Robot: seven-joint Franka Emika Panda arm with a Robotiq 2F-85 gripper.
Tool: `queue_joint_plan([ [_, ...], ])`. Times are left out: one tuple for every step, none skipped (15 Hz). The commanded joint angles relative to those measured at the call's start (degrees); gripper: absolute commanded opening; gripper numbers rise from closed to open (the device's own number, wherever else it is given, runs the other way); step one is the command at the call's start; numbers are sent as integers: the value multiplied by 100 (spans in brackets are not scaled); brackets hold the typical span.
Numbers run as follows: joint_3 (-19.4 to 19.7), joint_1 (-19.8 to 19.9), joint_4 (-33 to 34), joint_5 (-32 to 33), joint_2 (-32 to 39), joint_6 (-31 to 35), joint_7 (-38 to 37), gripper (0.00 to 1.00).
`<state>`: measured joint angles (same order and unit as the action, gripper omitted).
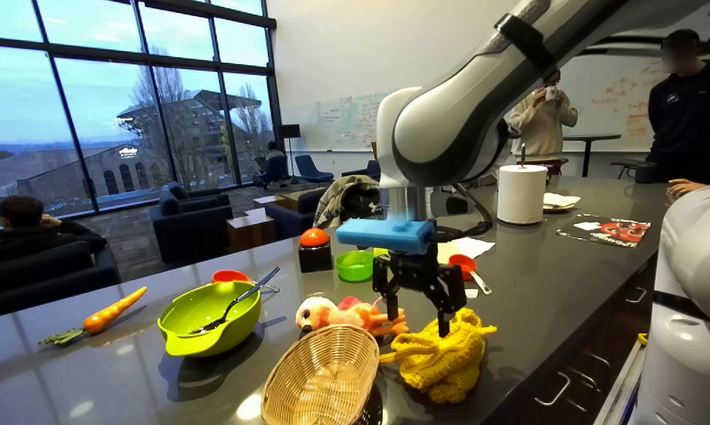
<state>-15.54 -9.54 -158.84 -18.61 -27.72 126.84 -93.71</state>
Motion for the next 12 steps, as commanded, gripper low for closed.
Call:
queue_joint_plan([
  [-98, -102, -3, -327, 333, 330, -308, 100],
  [-98, -140, -5, -451, 471, 461, -306, 100],
  [-102, -175, -8, -556, 578, 563, -291, 100],
  [-100, -205, -11, -656, 688, 668, -270, 100],
  [-98, -236, -13, -735, 802, 755, -262, 100],
  [-92, -268, -14, -809, 904, 839, -249, 100],
  [-86, -290, -15, -854, 998, 889, -248, 100],
  [-79, -297, -15, -865, 1094, 945, -244, 100],
  [-71, -304, -14, -867, 1157, 945, -246, 100],
  [-60, -296, -13, -843, 1206, 912, -259, 100],
  [-49, -311, -12, -867, 1235, 908, -234, 100],
  [-42, -347, -10, -953, 1244, 940, -212, 100],
])
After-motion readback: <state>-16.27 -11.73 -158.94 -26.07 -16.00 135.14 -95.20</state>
